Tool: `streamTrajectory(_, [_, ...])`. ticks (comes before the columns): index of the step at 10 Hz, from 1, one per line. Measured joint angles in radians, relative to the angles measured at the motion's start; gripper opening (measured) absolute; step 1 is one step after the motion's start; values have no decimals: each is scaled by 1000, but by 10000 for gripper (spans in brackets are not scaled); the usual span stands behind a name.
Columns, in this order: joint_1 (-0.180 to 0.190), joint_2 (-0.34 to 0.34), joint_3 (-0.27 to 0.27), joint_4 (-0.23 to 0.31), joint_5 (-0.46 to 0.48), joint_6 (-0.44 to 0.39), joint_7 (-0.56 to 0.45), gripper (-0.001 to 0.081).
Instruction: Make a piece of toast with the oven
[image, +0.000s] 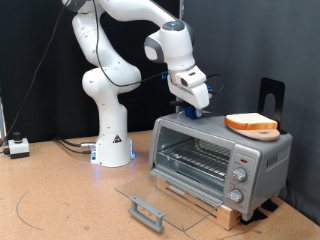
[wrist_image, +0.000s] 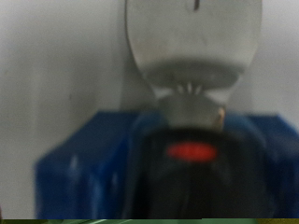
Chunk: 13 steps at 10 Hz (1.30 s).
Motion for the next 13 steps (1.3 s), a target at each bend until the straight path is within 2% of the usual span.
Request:
streamTrajectory(4, [40, 13, 4, 4, 28, 34, -13, 809])
streamTrajectory(11, [34, 15, 19, 5, 3, 43, -9, 809])
streamTrajectory(13, [31, 16, 29, 5, -14, 43, -2, 560])
